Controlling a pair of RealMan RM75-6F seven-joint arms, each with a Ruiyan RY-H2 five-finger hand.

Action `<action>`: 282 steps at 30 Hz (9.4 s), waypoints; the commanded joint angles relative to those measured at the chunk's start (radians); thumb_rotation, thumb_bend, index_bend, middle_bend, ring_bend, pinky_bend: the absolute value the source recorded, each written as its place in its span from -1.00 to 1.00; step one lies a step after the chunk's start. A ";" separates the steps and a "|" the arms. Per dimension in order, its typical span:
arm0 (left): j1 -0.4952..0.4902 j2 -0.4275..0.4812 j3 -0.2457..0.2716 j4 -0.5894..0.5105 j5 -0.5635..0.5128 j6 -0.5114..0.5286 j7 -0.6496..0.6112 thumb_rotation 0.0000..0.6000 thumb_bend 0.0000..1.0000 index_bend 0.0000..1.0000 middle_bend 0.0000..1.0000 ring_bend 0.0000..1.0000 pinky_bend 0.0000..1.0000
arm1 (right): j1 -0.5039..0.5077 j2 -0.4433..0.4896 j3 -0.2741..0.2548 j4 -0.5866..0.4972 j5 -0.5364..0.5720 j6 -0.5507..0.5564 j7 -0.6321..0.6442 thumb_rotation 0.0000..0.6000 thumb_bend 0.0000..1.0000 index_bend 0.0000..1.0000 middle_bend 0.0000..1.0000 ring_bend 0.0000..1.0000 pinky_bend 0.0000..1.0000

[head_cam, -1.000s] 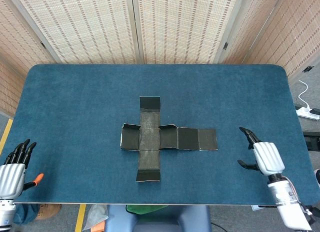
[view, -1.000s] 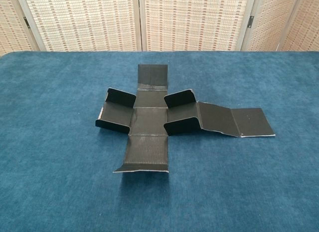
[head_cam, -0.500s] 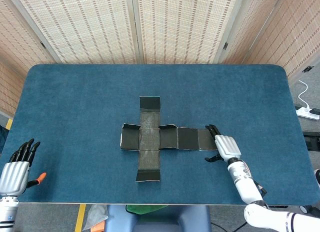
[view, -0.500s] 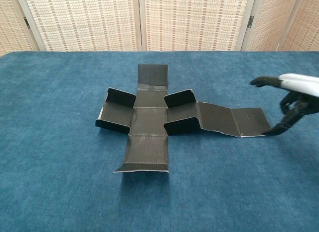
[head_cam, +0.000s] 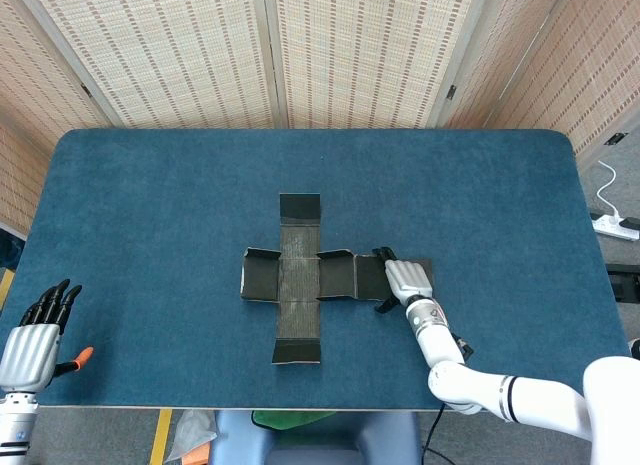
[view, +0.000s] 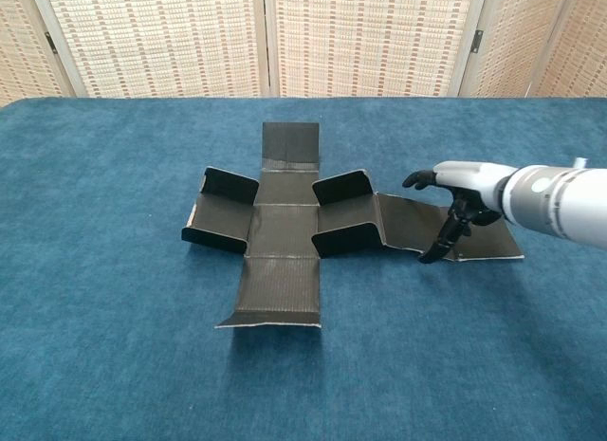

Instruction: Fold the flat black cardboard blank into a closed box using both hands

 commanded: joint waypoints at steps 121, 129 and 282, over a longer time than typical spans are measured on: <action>-0.777 -0.345 0.068 0.340 0.211 -0.735 -1.306 1.00 -0.62 -1.00 -1.00 0.03 0.57 | 0.253 -0.103 -0.225 0.411 -1.107 0.042 0.187 1.00 -0.57 -0.17 -0.28 0.59 1.00; -0.771 -0.379 0.114 0.412 0.230 -0.650 -1.477 1.00 -0.61 -0.81 -0.76 0.09 0.57 | 0.248 -0.129 -0.214 0.448 -1.142 0.044 0.237 1.00 -0.57 -0.64 -0.59 0.57 1.00; -0.681 -0.400 0.038 0.330 0.033 -0.618 -1.040 1.00 -0.62 -0.53 -0.49 0.00 0.43 | 0.017 -0.577 -0.263 1.104 -1.431 0.543 0.639 1.00 -1.00 -0.57 -0.29 0.50 1.00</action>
